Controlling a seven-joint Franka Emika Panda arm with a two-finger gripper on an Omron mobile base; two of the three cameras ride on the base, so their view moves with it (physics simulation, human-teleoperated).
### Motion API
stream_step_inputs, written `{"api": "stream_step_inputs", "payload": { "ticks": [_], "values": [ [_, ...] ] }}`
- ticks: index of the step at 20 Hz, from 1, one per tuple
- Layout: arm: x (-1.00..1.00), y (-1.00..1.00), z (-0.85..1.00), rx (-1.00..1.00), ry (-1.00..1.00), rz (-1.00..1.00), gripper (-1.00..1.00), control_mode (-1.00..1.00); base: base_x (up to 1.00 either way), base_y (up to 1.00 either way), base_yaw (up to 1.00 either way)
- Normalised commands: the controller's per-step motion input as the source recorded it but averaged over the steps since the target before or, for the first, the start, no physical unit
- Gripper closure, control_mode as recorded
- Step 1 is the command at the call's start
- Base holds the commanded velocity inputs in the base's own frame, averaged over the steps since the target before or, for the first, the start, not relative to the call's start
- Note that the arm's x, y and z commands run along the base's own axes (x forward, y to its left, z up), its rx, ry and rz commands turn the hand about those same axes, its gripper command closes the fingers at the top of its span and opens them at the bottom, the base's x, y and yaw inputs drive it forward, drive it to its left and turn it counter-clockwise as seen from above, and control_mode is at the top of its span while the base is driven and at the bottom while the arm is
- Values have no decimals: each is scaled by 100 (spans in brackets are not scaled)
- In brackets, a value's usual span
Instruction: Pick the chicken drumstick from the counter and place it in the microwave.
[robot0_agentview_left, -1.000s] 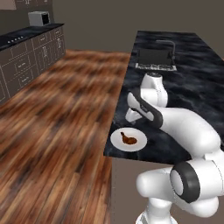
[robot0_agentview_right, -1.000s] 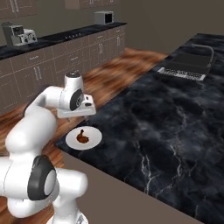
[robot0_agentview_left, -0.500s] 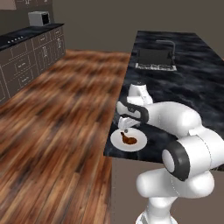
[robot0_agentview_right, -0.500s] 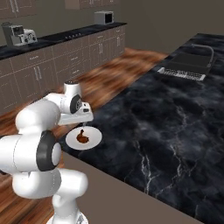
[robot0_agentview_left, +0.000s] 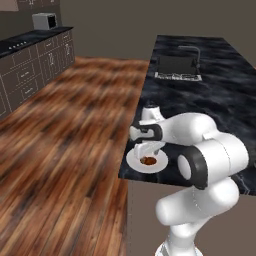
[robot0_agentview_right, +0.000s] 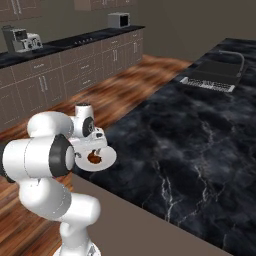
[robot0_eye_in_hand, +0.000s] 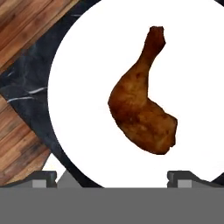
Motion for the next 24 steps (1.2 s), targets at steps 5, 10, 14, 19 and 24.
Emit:
{"api": "stream_step_inputs", "payload": {
  "ticks": [5,10,14,19,24],
  "values": [
    [28,0,-39,0,-1,1,-100,-100,0,0,0],
    [24,0,-36,0,-5,1,-100,-100,0,0,0],
    [32,0,-31,0,-7,2,-100,-100,0,0,0],
    [15,0,-22,0,-7,2,-100,-100,0,0,0],
    [0,0,-32,0,-1,3,-100,-100,0,0,0]
  ]
}}
